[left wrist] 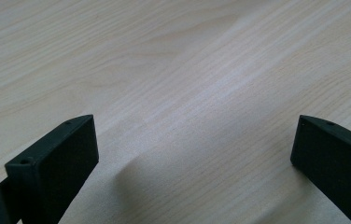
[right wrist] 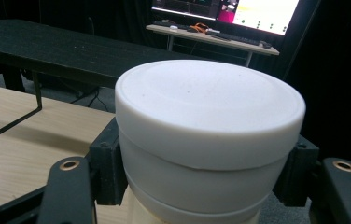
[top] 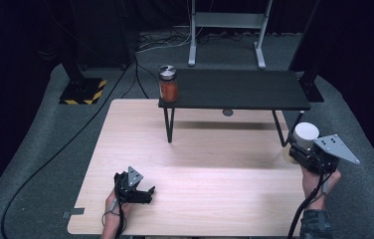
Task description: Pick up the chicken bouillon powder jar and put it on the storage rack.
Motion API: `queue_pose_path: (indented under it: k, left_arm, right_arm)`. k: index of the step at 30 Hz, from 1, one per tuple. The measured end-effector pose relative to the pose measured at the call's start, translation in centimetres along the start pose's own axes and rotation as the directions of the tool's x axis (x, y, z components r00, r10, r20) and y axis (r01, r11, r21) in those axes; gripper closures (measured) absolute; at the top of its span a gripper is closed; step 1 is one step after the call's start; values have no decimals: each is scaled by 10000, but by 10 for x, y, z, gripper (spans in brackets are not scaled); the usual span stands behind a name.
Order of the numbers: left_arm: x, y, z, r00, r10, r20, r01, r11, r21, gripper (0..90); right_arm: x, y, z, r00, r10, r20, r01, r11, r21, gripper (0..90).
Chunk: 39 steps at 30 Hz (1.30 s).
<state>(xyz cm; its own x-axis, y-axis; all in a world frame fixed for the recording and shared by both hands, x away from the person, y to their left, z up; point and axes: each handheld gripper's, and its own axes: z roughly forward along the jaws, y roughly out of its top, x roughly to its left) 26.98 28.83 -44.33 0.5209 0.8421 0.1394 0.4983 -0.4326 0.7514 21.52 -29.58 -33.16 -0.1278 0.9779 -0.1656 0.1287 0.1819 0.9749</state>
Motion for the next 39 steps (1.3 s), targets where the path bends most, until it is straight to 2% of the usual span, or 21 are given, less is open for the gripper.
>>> queue_pose_path:
  k: [25, 39]
  left_arm:
    - [-1, 0, 0, 10000, 2, -36, -2, 10000, -6, 3]
    - [-1, 0, 0, 10000, 30, -51, -30, 10000, -16, 3]
  right_arm:
    - [-10, 23, 8, 9997, 72, 226, -71, 10000, -48, 331]
    - [-15, 39, 12, 9996, -58, 286, 60, 10000, -72, 332]
